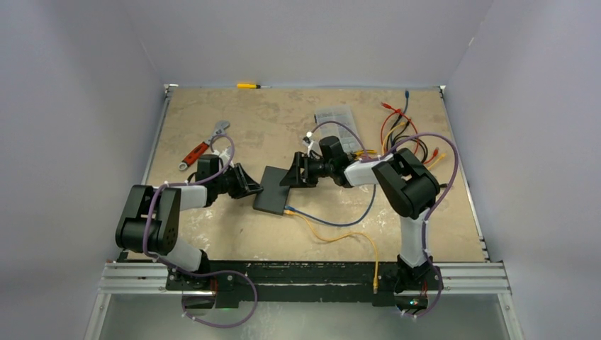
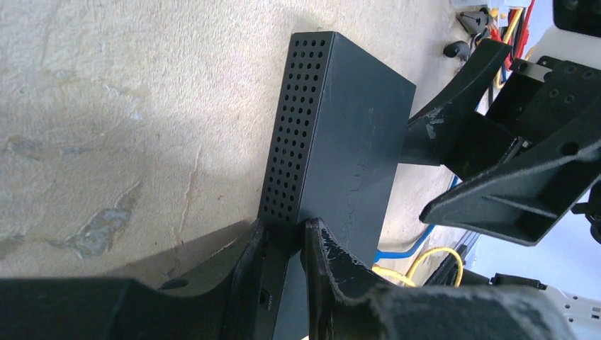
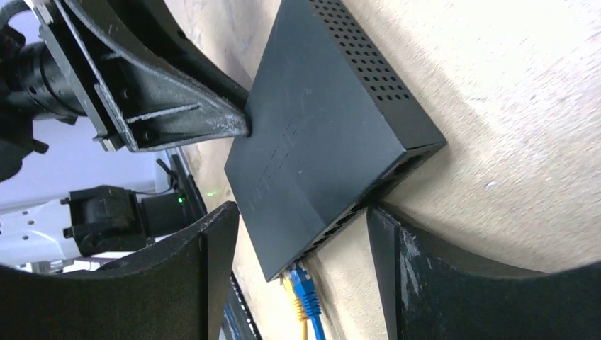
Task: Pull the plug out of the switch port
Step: Pull the connector from the switch port.
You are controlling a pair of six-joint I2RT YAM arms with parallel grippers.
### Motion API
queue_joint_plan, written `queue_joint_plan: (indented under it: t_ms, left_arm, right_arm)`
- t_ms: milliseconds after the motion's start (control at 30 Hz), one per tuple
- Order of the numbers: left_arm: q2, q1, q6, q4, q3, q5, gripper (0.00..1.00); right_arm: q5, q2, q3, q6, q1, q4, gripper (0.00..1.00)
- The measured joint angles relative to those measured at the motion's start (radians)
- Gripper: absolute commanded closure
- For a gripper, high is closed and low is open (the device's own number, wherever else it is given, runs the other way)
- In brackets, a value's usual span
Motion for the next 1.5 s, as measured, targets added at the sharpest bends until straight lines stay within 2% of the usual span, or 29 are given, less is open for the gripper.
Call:
queue_joint_plan:
  t_ms: [167,300,600,967,1133,1500]
  left_arm:
    - [0.021,0.004,-0.001,0.011,0.017,0.000,0.83]
    - [0.026,0.005,-0.001,0.009,0.026,-0.006,0.81]
    - [0.014,0.002,0.000,-0.016,0.029,-0.025,0.67]
    - [-0.016,-0.006,0.001,-0.045,0.020,-0.064,0.69]
    - [-0.025,-0.006,0.001,-0.038,0.011,-0.064,0.70]
    - [-0.029,-0.006,0.001,-0.031,0.006,-0.061,0.72]
  right_arm:
    - [-0.007,0.042,0.046,0.040,-0.012,0.011,0.31]
    - [-0.001,0.059,0.079,0.040,-0.014,0.000,0.27]
    - [0.054,0.000,0.103,-0.079,0.006,-0.156,0.19]
    - [0.072,-0.157,-0.072,-0.196,-0.005,-0.235,0.19]
    - [0.040,-0.187,-0.127,-0.203,-0.005,-0.215,0.22]
    - [-0.052,-0.152,-0.150,-0.179,-0.006,-0.154,0.35]
